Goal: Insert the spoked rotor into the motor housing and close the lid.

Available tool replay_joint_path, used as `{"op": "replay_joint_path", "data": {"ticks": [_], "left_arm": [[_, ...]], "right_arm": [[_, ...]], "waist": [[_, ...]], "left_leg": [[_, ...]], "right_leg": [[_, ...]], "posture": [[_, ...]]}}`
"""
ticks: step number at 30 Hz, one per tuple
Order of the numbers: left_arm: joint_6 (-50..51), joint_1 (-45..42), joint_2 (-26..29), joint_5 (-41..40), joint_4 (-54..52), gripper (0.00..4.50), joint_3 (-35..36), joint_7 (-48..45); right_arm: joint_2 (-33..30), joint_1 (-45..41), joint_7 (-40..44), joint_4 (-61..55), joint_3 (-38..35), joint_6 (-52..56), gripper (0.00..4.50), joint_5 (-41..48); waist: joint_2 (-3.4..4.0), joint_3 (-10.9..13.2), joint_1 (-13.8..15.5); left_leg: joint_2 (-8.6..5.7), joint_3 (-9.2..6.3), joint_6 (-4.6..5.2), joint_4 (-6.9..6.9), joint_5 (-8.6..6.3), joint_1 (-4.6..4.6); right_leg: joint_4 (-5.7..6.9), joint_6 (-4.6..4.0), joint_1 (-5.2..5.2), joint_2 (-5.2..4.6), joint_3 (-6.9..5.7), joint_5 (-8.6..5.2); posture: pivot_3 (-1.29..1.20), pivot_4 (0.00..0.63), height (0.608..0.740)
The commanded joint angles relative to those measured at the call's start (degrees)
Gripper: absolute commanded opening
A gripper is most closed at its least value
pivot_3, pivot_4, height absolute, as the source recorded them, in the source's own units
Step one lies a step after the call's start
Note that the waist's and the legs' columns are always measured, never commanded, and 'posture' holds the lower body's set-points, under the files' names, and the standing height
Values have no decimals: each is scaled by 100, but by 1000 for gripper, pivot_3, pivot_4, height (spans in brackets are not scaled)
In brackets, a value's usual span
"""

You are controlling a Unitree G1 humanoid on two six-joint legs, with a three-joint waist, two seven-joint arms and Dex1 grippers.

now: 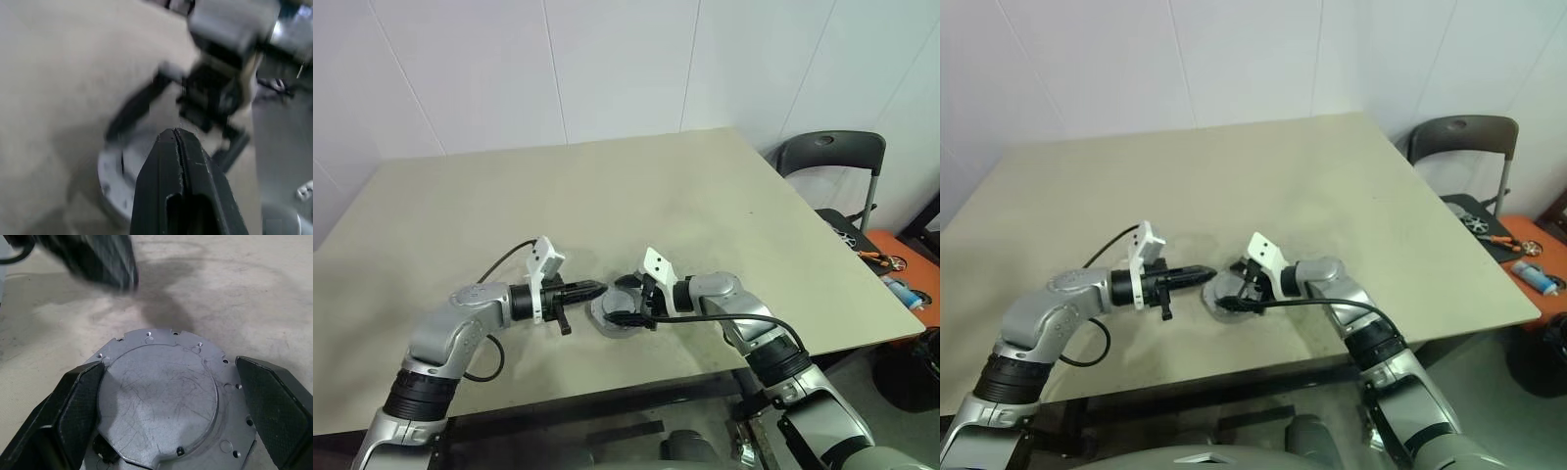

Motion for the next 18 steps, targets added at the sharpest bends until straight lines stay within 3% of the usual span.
{"op": "replay_joint_path", "data": {"ticks": [1, 18], "left_arm": [[-307, -30, 5, 293, 294, 0, -164, -143], [-1361, -41, -131, 971, 1780, 0, -397, -723]], "right_arm": [[-146, 298, -241, 644, 288, 305, 4466, -481], [-360, 545, 48, 229, 498, 441, 4466, -438]], "waist": [[0, 0, -6], [16, -26, 30]], "left_leg": [[0, 1, 0, 0, 0, 0], [0, -1, 1, 0, 0, 0]], "right_leg": [[0, 0, 0, 0, 0, 0], [0, 1, 0, -1, -1, 0]], "posture": [[0, 0, 740], [0, 0, 740]]}}
